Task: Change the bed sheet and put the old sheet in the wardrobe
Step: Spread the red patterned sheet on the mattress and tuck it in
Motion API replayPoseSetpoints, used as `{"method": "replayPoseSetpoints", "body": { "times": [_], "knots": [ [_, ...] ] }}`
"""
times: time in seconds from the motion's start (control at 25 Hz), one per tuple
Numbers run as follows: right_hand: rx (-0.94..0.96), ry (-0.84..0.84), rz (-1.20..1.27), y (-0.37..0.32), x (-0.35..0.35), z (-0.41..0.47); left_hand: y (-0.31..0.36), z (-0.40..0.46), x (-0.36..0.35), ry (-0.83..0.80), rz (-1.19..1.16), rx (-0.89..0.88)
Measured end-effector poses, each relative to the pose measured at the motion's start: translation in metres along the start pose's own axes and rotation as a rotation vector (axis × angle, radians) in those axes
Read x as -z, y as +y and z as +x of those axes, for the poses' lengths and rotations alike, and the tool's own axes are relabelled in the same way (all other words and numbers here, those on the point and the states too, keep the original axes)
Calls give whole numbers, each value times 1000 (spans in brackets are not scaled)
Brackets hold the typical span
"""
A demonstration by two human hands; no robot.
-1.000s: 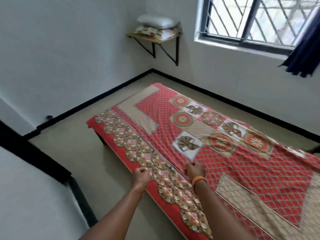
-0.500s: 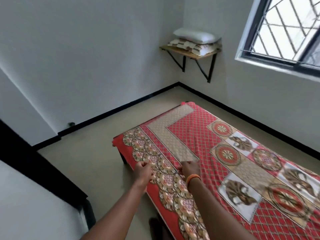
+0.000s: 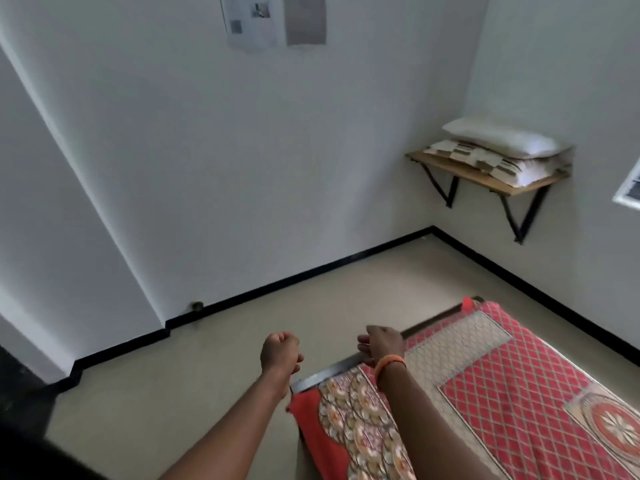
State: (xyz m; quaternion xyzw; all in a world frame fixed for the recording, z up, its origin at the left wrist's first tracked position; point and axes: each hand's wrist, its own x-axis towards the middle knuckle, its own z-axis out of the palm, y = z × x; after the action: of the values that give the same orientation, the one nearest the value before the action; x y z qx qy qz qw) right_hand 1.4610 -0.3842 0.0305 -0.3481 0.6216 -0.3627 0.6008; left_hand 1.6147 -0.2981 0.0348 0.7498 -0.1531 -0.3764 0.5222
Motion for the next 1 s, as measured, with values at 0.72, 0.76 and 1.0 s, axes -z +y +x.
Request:
{"method": "replayPoseSetpoints", "body": {
  "times": [0.72, 0.76, 1.0],
  "knots": [
    [-38, 438, 231, -207, -222, 316, 267, 420, -124, -440, 95, -145],
    [-36, 451, 250, -218, -221, 341, 278, 438, -144, -467, 99, -151],
    [-4, 573, 325, -309, -185, 470, 360, 519, -282, -592, 183, -229]
  ]
}}
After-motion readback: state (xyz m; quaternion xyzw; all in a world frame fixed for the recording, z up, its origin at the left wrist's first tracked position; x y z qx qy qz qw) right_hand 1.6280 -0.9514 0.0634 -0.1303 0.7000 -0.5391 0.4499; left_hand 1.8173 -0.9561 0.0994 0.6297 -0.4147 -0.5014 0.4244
